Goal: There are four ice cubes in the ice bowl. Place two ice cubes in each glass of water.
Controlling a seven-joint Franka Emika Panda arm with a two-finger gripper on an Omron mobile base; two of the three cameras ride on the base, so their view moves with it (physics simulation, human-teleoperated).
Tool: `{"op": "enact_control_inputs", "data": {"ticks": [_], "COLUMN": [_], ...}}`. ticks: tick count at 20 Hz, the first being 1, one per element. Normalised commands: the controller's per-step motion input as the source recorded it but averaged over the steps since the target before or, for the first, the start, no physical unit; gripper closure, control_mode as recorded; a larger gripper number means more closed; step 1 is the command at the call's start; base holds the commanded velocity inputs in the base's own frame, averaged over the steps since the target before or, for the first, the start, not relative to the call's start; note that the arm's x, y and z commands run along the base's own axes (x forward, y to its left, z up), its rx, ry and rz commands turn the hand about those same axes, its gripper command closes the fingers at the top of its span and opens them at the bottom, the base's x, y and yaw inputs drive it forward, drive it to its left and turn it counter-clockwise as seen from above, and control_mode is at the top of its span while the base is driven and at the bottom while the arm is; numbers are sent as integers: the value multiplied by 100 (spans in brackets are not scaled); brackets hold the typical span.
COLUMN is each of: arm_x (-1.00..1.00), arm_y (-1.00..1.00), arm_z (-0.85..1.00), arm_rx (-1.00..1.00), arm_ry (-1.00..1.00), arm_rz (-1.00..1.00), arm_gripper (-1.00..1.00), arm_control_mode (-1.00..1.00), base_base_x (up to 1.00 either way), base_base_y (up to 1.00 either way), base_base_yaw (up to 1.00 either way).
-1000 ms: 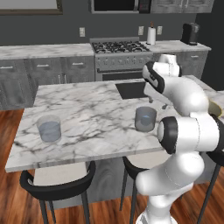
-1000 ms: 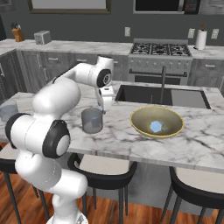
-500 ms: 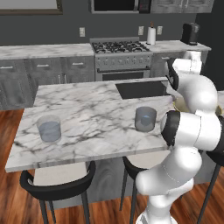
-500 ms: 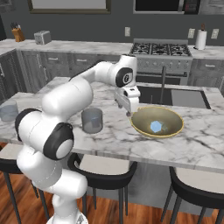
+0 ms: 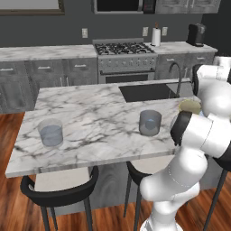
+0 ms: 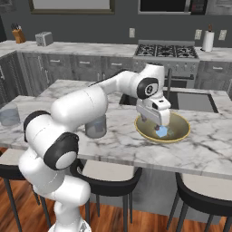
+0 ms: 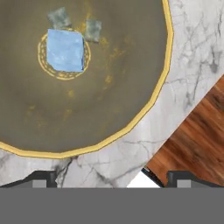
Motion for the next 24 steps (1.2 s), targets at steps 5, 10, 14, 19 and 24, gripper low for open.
{"op": "enact_control_inputs", "data": {"ticks": [5,10,14,19,24], "arm_x": [25,32,14,44,61], "arm_y": [-39,0,2,-7,-5], "arm_z": [-7,-8,-44,-37,-3], "arm_rx": [-1,0,0,0,0], "arm_ry": [0,0,0,0,0], "arm_rz": [0,0,-1,-1,0], "arm_gripper": [-100,-100,-100,-100,-100], "arm_control_mode": [-100,-100,-100,-100,-100], "base_base_x": [0,0,0,0,0], "base_base_y": [0,0,0,0,0], "base_base_yaw": [0,0,0,0,0]}}
